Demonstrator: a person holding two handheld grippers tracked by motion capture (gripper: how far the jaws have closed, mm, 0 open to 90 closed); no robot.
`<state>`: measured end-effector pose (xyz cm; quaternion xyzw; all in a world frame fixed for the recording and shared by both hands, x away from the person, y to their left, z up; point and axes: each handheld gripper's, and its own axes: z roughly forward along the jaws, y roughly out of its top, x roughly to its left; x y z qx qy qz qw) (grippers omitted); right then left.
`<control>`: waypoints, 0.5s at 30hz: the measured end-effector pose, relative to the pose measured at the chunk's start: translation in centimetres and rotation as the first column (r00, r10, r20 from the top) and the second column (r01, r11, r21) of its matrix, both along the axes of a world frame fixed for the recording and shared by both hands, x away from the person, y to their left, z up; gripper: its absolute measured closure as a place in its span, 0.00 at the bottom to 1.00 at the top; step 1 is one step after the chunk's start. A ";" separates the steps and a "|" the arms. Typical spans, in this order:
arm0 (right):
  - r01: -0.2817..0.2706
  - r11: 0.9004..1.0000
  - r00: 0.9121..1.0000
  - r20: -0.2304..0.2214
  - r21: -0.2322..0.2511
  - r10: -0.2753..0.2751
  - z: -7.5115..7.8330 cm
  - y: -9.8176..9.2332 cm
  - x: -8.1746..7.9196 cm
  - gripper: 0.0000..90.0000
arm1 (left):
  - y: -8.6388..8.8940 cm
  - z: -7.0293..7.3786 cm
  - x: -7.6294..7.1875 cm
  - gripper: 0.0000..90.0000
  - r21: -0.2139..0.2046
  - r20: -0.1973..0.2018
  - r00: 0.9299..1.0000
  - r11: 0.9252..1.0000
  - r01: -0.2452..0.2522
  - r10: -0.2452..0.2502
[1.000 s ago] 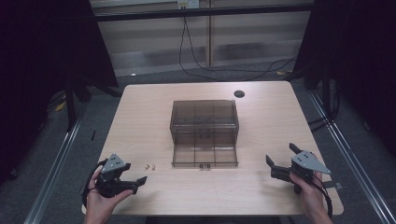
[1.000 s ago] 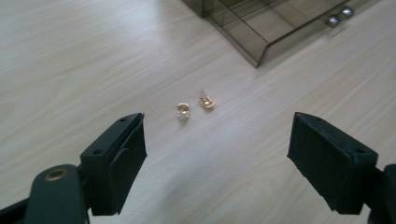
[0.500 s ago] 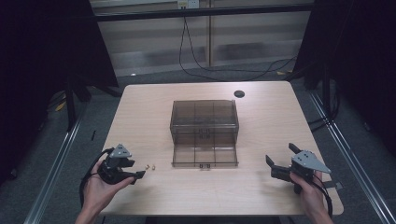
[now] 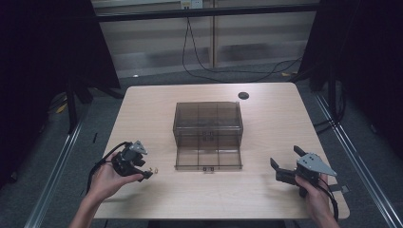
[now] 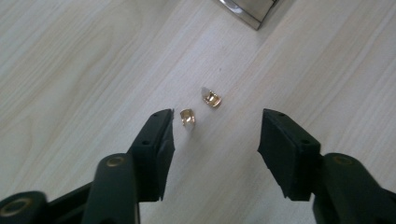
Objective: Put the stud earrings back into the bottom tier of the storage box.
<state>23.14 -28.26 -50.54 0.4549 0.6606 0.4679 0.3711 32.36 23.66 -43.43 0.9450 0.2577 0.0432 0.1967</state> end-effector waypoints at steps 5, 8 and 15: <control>0.000 1.000 1.000 -0.003 0.004 0.000 0.0 0.0 0.1 0.04 | -0.9 0.2 0.8 0.57 0.048 -0.028 0.998 0.997 0.056 -0.055; -0.002 1.000 1.000 -0.001 0.004 0.002 0.0 0.0 0.0 0.04 | -1.7 0.0 1.4 0.62 0.066 -0.040 0.995 0.994 0.092 -0.090; -0.001 1.000 1.000 -0.006 0.010 0.001 0.0 -0.1 0.1 0.04 | -2.4 -0.3 2.3 0.76 0.093 -0.048 0.993 0.989 0.115 -0.111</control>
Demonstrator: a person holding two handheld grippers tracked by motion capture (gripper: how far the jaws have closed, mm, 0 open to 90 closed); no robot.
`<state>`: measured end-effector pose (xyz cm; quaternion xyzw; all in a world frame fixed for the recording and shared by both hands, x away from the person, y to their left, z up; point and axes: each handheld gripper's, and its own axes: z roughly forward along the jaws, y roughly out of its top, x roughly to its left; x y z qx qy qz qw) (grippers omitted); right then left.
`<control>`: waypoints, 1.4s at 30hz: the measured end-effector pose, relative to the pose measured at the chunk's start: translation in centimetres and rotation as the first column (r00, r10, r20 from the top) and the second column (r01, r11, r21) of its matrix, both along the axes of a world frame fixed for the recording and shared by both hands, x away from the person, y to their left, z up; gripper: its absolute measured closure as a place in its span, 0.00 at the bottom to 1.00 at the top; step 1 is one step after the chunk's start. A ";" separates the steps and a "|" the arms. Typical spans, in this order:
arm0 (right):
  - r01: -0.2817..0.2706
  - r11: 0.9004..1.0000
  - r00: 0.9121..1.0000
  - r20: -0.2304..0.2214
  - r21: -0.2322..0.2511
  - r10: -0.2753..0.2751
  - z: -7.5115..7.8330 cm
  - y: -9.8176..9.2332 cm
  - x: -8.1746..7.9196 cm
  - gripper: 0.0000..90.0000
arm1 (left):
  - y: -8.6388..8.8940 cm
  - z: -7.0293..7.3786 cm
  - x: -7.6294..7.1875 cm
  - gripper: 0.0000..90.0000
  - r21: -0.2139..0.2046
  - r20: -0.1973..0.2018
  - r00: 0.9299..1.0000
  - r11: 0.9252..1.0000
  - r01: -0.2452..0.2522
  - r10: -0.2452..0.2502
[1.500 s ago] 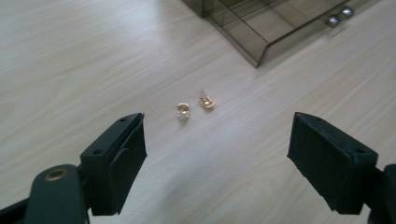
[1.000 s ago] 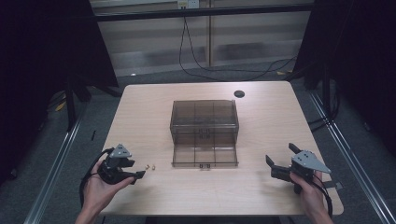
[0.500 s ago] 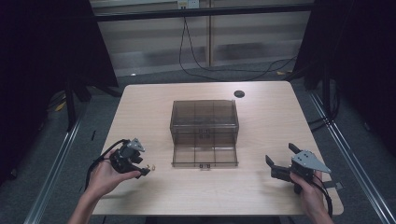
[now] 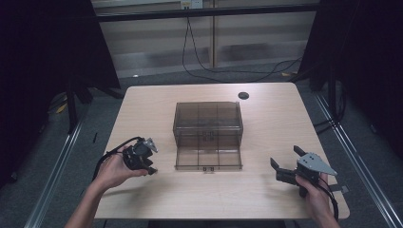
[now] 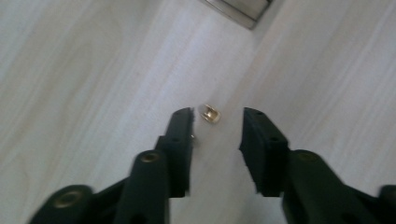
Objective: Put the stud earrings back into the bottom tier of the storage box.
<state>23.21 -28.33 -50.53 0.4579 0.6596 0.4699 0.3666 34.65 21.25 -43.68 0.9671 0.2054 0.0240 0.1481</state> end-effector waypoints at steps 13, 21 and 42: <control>-0.007 1.000 1.000 0.001 0.007 0.007 0.0 0.0 0.1 0.04 | -1.9 -1.3 1.7 0.82 0.085 -0.082 0.994 0.993 0.086 -0.079; -0.010 1.000 1.000 0.003 -0.001 0.010 0.0 0.0 0.1 0.04 | -2.2 -1.8 2.2 0.86 0.113 -0.094 0.991 0.988 0.102 -0.091; -0.016 1.000 1.000 0.002 0.000 0.016 0.0 0.0 0.1 0.04 | -2.9 -2.6 2.6 0.94 0.155 -0.131 0.985 0.979 0.133 -0.113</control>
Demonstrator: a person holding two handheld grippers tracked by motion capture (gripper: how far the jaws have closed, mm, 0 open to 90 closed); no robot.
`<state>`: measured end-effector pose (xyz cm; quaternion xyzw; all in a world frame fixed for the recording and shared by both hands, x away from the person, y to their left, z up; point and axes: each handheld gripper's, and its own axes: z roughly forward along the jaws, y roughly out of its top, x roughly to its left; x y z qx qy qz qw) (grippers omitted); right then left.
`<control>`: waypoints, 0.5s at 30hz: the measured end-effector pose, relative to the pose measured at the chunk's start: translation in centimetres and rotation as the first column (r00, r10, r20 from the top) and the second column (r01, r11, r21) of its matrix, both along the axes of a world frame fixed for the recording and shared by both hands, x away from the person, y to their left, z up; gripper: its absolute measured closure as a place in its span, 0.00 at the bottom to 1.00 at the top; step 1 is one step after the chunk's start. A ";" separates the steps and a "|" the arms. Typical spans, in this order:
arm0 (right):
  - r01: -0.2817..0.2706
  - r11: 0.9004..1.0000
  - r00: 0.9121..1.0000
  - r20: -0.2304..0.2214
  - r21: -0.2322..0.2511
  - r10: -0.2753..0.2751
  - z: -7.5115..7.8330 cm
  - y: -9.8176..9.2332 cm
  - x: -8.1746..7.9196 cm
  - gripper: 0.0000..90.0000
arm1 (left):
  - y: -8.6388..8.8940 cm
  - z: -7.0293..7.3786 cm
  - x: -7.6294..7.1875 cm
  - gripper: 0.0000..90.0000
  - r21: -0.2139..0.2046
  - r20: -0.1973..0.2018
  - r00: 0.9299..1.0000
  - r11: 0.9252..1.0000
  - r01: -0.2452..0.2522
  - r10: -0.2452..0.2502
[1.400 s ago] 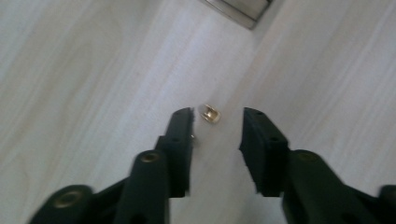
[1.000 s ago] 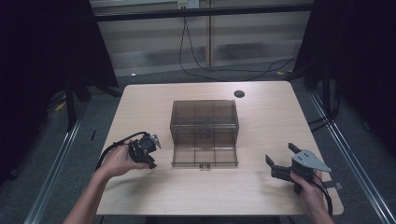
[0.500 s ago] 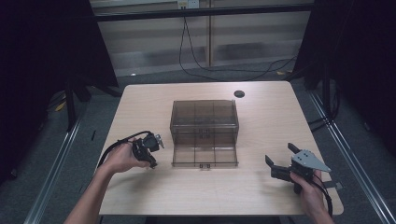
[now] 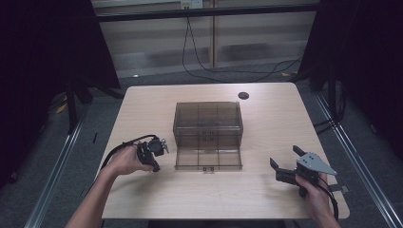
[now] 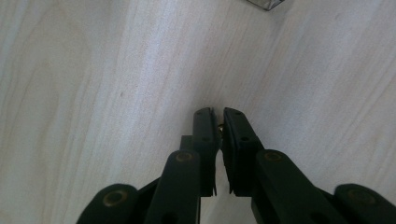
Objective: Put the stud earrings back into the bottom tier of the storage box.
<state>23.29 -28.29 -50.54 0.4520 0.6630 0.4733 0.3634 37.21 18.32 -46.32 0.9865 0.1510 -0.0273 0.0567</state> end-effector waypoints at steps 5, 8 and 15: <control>0.000 1.000 1.000 0.001 -0.001 0.000 0.0 0.0 0.0 0.04 | -0.1 0.0 0.1 0.95 0.001 -0.018 1.000 1.000 0.000 0.000; 0.003 1.000 1.000 -0.001 0.000 -0.003 0.0 0.0 0.0 0.04 | -0.1 0.0 0.2 0.95 -0.003 -0.023 1.000 1.000 -0.009 0.009; 0.001 1.000 1.000 0.000 -0.001 -0.001 0.0 0.0 0.0 0.04 | 0.0 0.3 0.1 0.95 -0.016 -0.028 1.000 1.000 -0.002 0.002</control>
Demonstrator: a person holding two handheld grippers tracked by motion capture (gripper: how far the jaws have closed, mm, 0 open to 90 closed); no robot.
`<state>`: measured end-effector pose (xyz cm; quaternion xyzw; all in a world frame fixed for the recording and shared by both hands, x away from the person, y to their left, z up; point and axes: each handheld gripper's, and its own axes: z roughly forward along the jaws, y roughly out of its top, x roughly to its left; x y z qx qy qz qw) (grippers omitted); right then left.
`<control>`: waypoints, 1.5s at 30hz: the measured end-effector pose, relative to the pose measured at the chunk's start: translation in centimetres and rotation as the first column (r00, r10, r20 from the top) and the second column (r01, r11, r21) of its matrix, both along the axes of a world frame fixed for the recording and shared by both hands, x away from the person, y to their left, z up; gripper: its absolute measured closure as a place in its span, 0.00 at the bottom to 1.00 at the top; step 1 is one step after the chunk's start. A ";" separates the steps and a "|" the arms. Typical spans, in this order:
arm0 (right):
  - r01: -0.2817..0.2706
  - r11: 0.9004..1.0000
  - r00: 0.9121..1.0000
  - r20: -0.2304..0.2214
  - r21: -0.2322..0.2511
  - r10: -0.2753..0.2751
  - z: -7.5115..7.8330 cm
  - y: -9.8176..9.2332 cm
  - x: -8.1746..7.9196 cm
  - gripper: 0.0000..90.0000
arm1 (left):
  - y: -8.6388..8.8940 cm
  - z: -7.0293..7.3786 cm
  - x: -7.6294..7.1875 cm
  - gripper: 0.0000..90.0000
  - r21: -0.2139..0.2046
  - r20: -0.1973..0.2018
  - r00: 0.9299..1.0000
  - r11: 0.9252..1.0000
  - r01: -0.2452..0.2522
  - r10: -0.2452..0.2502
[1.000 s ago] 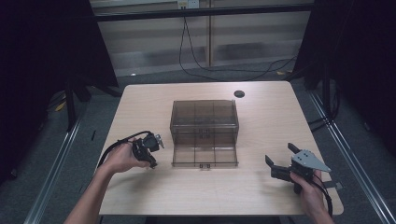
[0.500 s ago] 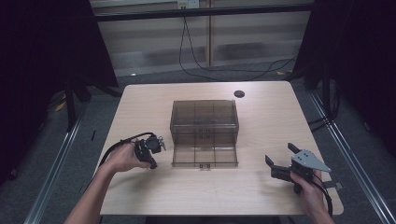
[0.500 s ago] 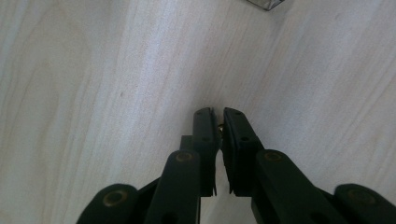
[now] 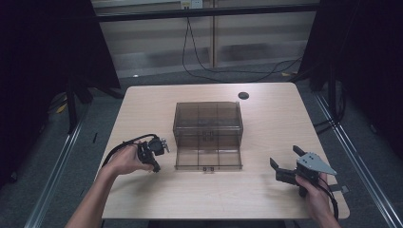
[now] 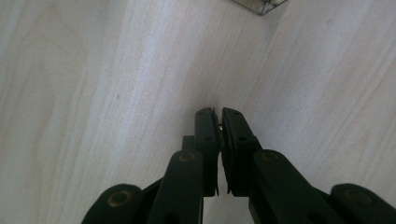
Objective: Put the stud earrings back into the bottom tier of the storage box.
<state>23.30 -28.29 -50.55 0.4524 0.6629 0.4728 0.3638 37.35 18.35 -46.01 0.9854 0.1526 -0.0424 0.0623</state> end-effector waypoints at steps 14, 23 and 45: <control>0.007 1.000 1.000 -0.001 0.002 -0.007 0.0 0.0 0.0 0.04 | 0.2 1.8 -0.6 0.95 -0.056 0.021 1.000 0.998 0.018 -0.017; 0.007 1.000 1.000 0.001 -0.002 -0.007 0.0 0.0 0.0 0.04 | -0.9 3.7 -0.9 0.95 -0.079 0.079 0.996 0.995 0.056 -0.050; 0.004 1.000 1.000 0.001 -0.002 -0.004 0.0 0.0 0.0 0.04 | -4.3 6.0 -0.8 0.95 -0.073 0.107 0.989 0.991 0.115 -0.107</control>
